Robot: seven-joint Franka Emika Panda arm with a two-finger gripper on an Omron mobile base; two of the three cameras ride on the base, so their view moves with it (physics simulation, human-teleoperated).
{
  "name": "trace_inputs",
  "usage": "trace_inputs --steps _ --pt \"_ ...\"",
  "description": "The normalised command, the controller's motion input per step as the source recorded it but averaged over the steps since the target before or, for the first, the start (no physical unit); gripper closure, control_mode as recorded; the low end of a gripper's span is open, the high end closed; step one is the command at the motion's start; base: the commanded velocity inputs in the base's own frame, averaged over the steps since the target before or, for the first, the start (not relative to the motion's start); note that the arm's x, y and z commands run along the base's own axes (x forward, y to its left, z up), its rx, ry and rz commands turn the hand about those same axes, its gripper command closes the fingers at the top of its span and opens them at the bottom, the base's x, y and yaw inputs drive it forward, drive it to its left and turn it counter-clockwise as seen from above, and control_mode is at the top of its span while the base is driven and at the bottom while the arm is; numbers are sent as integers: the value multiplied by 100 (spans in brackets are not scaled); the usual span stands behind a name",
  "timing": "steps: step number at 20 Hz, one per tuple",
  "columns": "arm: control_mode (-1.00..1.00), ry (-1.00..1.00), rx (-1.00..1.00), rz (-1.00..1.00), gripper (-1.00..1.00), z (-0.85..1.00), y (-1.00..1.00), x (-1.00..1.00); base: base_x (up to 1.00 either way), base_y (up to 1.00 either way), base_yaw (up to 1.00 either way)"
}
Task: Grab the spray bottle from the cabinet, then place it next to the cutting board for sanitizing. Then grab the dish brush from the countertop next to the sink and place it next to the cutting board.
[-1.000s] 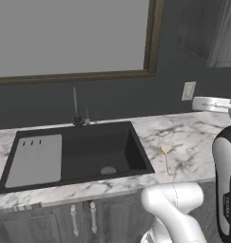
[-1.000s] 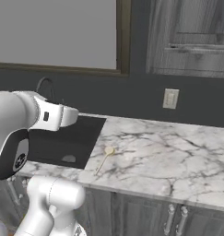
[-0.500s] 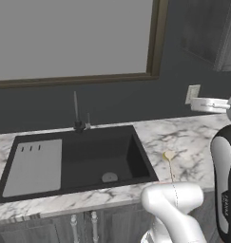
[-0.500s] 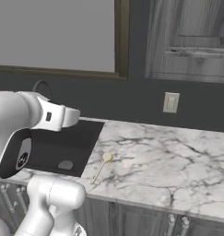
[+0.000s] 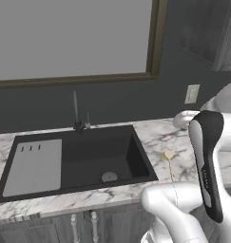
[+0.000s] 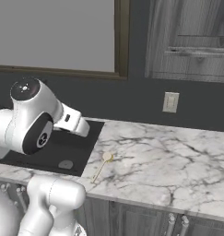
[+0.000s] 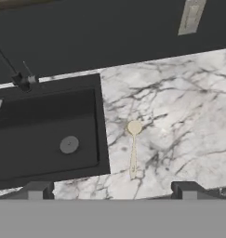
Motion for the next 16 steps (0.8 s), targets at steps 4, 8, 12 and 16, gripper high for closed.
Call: trace_inputs --steps 4,8,12,16 --pt "-100 18 0 0 -100 -100 0 71 0 0 0" --pt "-100 11 0 0 -100 -99 -15 71 0 0 0" --pt "-100 10 0 0 -100 -98 -28 64 0 0 0" --pt "-100 18 0 0 -100 -75 -11 25 0 0 0"
